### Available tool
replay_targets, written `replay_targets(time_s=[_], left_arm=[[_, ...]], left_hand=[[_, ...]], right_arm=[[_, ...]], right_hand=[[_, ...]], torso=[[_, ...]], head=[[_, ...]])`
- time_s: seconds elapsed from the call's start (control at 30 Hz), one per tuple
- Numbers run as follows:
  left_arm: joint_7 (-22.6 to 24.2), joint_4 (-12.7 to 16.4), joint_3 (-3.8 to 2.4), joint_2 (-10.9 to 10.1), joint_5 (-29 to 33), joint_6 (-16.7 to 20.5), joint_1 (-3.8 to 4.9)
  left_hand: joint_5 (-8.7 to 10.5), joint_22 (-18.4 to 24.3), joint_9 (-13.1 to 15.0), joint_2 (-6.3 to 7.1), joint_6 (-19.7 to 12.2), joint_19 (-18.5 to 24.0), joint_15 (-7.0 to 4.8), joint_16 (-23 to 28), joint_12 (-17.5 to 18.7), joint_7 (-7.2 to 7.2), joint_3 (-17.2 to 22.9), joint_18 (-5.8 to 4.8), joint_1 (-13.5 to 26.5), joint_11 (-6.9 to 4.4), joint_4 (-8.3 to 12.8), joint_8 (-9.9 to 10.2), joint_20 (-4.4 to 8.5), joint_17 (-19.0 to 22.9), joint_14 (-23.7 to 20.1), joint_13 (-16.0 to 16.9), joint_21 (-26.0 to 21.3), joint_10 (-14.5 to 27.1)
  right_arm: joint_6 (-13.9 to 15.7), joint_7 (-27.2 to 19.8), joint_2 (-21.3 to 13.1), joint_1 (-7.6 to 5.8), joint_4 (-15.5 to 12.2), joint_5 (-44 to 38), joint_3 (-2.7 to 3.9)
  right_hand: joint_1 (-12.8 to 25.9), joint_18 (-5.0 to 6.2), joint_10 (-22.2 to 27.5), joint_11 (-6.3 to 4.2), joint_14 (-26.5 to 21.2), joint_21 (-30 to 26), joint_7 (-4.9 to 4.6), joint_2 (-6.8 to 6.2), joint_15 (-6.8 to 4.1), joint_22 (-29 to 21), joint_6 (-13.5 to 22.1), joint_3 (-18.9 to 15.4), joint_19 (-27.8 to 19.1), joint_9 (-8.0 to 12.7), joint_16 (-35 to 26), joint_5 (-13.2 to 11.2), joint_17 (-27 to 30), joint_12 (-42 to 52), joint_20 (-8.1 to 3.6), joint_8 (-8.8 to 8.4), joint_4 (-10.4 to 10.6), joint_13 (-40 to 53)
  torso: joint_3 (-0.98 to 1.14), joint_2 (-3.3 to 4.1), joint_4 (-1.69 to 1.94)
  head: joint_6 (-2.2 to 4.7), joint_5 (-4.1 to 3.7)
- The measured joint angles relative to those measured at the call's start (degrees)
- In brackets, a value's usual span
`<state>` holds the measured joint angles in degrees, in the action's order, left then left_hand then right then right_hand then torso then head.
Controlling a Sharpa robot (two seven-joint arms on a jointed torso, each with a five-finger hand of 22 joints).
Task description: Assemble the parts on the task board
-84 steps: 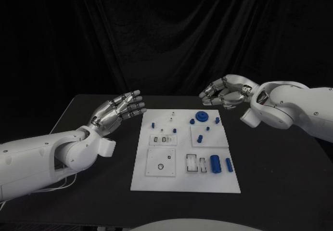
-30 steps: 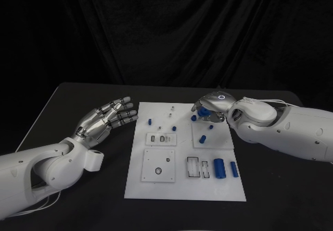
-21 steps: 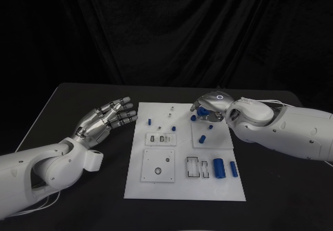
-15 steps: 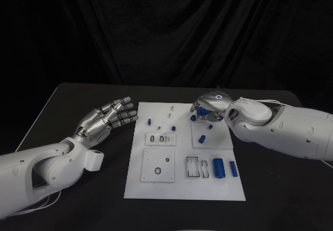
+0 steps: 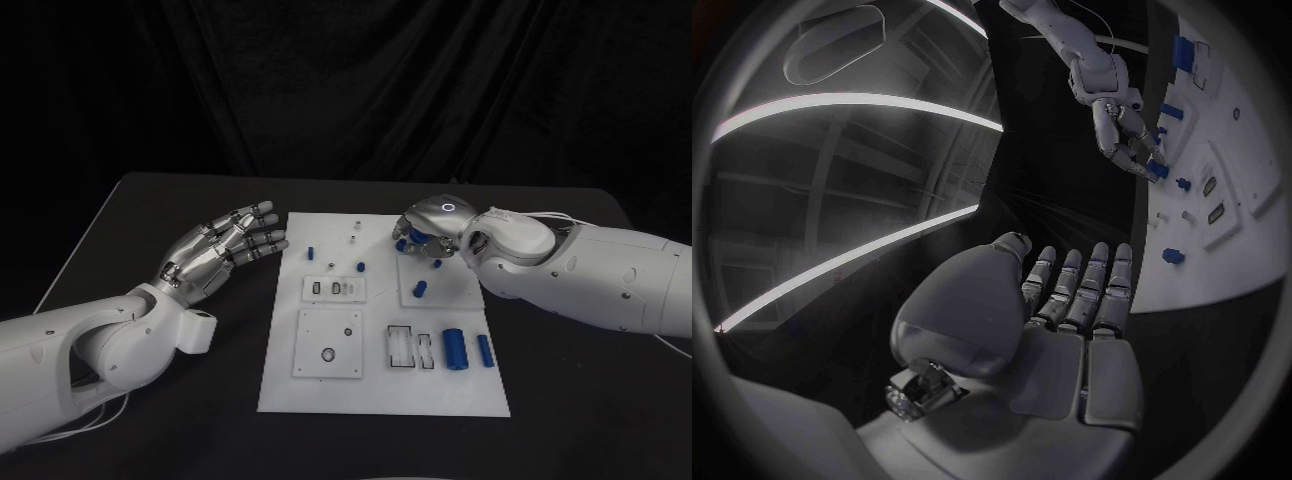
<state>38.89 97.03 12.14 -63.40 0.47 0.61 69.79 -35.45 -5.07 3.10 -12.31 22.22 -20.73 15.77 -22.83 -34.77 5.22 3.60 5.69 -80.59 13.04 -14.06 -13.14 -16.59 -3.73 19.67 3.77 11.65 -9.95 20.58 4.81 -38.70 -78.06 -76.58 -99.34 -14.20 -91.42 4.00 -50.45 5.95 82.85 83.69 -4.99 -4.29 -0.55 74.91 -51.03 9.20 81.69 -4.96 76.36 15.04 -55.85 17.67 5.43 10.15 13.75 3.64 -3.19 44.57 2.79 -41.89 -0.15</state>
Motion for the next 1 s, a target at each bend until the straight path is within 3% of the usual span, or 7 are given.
replay_targets(time_s=[0.27,0.5,0.7,0.77,0.83,1.0], left_arm=[[0.0,-0.2,0.0,0.1,0.0,-0.3,0.0],[0.0,-0.4,0.01,0.1,0.0,-0.5,0.0],[0.0,-0.5,0.01,0.1,0.0,-0.7,0.0],[0.0,-0.5,0.01,0.1,0.0,-0.7,0.0],[0.0,-0.5,0.01,0.1,0.0,-0.7,0.0],[0.0,-0.5,0.01,0.0,0.0,-0.8,0.0]], left_hand=[[0.0,0.0,0.0,-0.23,0.0,-0.2,0.0,0.0,0.0,0.0,0.3,0.0,-0.2,0.2,0.0,0.0,-0.21,0.0,0.0,0.0,0.0,-0.2],[0.0,0.0,0.0,-0.23,0.0,-0.2,0.0,0.0,0.0,0.0,0.6,0.0,-0.2,0.2,0.2,0.0,-0.21,0.0,0.0,0.0,0.0,-0.2],[0.0,0.0,0.0,-0.23,0.1,-0.2,0.0,-0.2,0.0,0.14,0.8,0.01,-0.2,0.2,0.3,0.0,-0.21,0.0,0.0,0.0,0.0,-0.2],[0.0,0.0,0.0,-0.23,0.3,-0.2,-0.01,-0.2,0.0,0.31,1.0,0.01,-0.2,0.2,0.3,0.0,-0.21,0.0,0.0,0.0,0.0,-0.2],[0.0,0.1,0.0,-0.23,0.3,-0.2,0.0,-0.2,0.0,0.32,1.0,0.01,-0.2,0.2,0.3,0.0,-0.21,0.0,0.0,0.0,0.0,-0.2],[0.0,0.1,0.0,-0.23,0.8,-0.2,0.2,-0.2,0.0,0.82,1.3,0.01,-0.2,0.2,0.3,0.0,-0.21,0.0,0.2,0.0,0.0,-0.2]], right_arm=[[0.1,-0.5,1.2,0.73,1.8,0.0,0.03],[1.0,-1.0,1.6,1.07,2.7,0.0,0.06],[3.6,-1.6,1.3,1.2,2.8,0.0,0.13],[4.8,-1.8,1.1,1.18,2.5,0.0,0.23],[6.2,-2.0,0.9,0.97,2.1,0.0,0.25],[8.5,-2.4,1.4,-0.82,1.1,0.0,0.49]], right_hand=[[0.0,0.0,-1.3,-0.12,0.1,0.0,-0.12,0.0,0.1,0.0,-0.6,1.4,0.2,-0.2,0.0,0.0,-0.2,-0.9,0.2,-0.29,-0.2,0.0],[-1.2,0.0,-6.3,-0.81,0.2,0.0,-0.54,0.32,0.16,0.0,-4.7,5.3,0.2,-1.4,0.0,0.6,-0.7,-2.0,0.2,0.21,-1.6,0.0],[-1.6,0.01,-11.1,-1.43,0.2,0.0,-1.32,-0.09,0.16,0.0,-6.9,7.7,0.2,-3.0,0.0,-0.7,-1.2,-3.5,0.2,0.68,-2.9,-0.2],[-1.7,0.01,-11.9,-0.82,0.2,0.0,-1.49,-0.17,0.16,0.0,-7.0,8.2,0.2,-3.5,0.0,-1.3,-1.2,-4.0,0.2,0.68,-3.2,-0.2],[-1.7,0.0,-12.3,-0.35,0.2,0.0,-1.7,-0.17,0.16,0.0,-7.2,8.4,0.2,-3.8,0.0,-1.6,-1.2,-4.4,0.2,0.68,-3.3,-0.2],[-1.1,0.01,-13.2,-0.72,0.4,0.0,-1.7,-0.81,-0.05,0.0,-7.2,8.5,0.2,-4.3,0.0,-2.4,-1.3,-5.4,0.2,0.68,-3.2,0.1]], torso=[[0.0,-0.02,-0.01],[0.0,-0.03,-0.01],[0.01,-0.06,-0.08],[0.02,-0.07,-0.08],[0.04,-0.07,-0.08],[0.04,-0.07,-0.08]], head=[[0.04,-0.21],[0.19,-0.02],[0.31,0.27],[0.59,0.33],[0.98,0.37],[1.55,0.61]])
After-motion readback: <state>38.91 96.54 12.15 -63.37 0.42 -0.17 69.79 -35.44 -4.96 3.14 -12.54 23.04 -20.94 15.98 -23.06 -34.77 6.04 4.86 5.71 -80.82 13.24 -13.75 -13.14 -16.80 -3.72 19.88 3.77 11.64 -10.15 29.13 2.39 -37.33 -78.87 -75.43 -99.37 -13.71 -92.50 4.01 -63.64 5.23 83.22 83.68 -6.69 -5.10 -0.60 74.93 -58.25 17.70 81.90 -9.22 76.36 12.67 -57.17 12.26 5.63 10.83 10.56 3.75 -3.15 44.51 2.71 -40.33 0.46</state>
